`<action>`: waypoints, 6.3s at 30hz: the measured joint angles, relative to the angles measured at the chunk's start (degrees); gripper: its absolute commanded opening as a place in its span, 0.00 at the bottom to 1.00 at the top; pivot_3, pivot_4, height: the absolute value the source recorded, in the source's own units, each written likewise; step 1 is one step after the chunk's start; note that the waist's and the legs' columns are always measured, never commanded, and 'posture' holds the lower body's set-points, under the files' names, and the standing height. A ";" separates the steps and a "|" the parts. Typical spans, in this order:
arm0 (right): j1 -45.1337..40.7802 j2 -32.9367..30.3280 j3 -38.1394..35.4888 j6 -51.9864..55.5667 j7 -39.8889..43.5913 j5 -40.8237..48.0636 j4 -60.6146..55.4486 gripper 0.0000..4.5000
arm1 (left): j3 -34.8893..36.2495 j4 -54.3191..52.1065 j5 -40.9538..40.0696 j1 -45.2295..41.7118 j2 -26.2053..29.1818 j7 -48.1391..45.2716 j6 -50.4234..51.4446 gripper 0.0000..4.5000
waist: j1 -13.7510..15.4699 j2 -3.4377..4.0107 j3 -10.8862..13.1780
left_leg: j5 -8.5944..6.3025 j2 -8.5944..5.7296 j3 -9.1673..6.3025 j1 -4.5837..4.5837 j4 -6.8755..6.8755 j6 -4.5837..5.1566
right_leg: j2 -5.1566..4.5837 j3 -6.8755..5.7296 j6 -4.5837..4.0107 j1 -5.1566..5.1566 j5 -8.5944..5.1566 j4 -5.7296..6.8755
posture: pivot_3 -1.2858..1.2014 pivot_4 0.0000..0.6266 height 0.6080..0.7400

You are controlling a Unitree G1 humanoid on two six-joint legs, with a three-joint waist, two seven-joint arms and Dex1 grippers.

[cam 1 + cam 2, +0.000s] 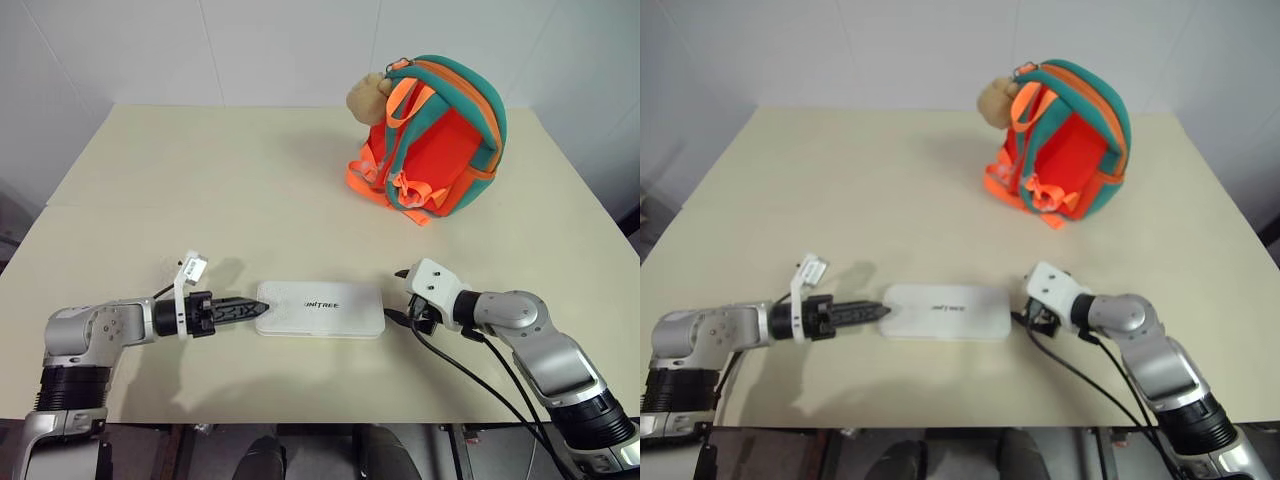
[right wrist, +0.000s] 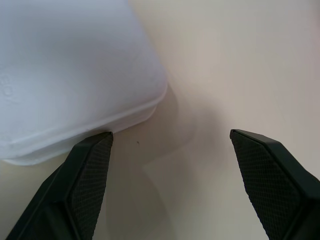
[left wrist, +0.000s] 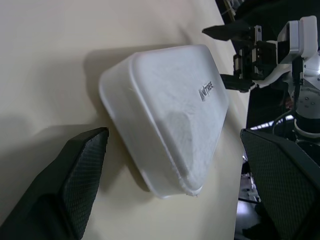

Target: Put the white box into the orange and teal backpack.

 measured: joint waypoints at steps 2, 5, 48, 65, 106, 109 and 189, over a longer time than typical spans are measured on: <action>0.00 0.14 0.02 0.00 0.00 -0.01 -0.02 0.99 | -0.34 0.17 0.00 -0.34 -0.54 0.00 -0.01 1.00 | 0.00 0.00 0.00 | 0.00 0.00 0.00 0.00 0.00 0.00 | 0.00 0.00 0.00 0.00 0.00 0.00 | 0.52 0.24 1.00; 0.01 0.14 0.02 0.00 0.01 -0.15 -0.03 0.99 | -0.64 0.75 0.00 -0.81 -1.17 0.00 -0.17 1.00 | 0.01 0.00 0.00 | 0.00 0.00 0.00 0.00 0.00 0.00 | 0.00 0.00 0.00 0.00 0.00 0.00 | 0.52 0.24 1.00; 0.42 0.07 -1.26 0.01 -0.02 -0.45 -1.40 1.00 | -8.87 24.03 6.83 -18.23 -3.90 -12.82 -1.57 0.30 | -0.03 -0.08 -0.05 | 0.06 -0.04 -0.02 0.10 0.14 -0.05 | 0.00 0.00 0.02 0.15 0.12 0.06 | 0.52 0.24 1.00; -1.69 1.31 -2.90 -3.98 -3.31 -0.86 1.46 1.00 | 11.15 22.34 0.35 -17.11 -8.80 3.26 8.42 0.30 | -0.01 -0.08 -0.05 | 0.08 -0.03 -0.01 -0.02 0.02 -0.10 | -0.01 0.00 0.02 -0.01 0.12 0.01 | 0.52 0.24 1.00; -36.50 10.82 -25.95 -37.21 -23.75 2.62 70.12 1.00 | 35.48 0.07 -32.10 -3.85 -28.09 42.66 16.24 0.30 | -0.30 -0.07 -0.04 | 0.17 -0.03 0.52 0.01 -0.03 -0.38 | -0.04 0.40 0.19 -0.05 0.24 -0.39 | 0.52 0.24 1.00; -39.82 10.33 -25.15 -39.25 -23.39 2.03 76.09 1.00 | 34.32 -0.14 -33.68 -2.89 -27.72 43.73 15.32 0.30 | -0.44 -0.07 -0.04 | 0.17 -0.02 0.56 0.02 -0.03 -0.38 | -0.04 0.45 0.20 -0.05 0.25 -0.40 | 0.52 0.24 1.00; 5.18 7.80 -33.51 8.34 -16.59 20.54 -8.14 0.19 | 20.69 16.96 -42.31 0.26 1.21 36.29 -3.01 0.30 | 0.22 0.02 0.01 | -0.10 -0.01 1.02 -0.12 -0.21 0.02 | 0.03 0.94 0.25 -0.48 0.30 -0.36 | 0.52 0.24 1.00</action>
